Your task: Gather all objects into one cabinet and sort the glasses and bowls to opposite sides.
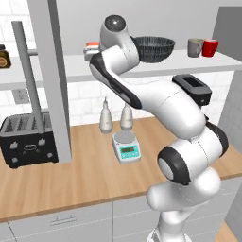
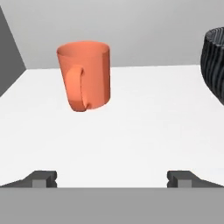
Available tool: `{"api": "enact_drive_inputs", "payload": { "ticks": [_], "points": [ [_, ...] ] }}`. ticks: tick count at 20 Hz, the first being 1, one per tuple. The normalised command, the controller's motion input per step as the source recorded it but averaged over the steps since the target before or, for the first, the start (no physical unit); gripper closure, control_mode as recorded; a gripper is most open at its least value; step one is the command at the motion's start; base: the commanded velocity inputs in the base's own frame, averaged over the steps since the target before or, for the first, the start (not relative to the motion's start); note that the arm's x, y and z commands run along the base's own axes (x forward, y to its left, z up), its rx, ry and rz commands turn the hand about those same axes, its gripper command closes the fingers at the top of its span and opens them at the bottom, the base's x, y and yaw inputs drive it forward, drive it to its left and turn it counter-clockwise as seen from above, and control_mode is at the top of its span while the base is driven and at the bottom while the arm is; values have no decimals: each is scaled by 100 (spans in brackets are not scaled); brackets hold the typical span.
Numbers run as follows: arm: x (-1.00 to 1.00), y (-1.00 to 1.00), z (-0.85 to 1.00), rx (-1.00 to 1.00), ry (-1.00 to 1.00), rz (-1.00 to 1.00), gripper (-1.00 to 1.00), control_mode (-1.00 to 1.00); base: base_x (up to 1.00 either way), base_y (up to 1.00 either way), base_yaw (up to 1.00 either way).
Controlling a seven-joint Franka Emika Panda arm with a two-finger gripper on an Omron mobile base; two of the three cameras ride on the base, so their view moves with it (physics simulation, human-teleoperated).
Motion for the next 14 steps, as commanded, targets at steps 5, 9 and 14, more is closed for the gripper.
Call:
{"api": "enact_drive_inputs", "payload": {
  "ticks": [5, 9, 14],
  "points": [
    [19, 8, 0, 0, 2, -7, -100, -100, 0, 0, 0],
    [7, 12, 0, 0, 1, -5, -100, -100, 0, 0, 0],
    [15, 4, 0, 0, 2, -5, -100, -100, 0, 0, 0]
  ]
}}
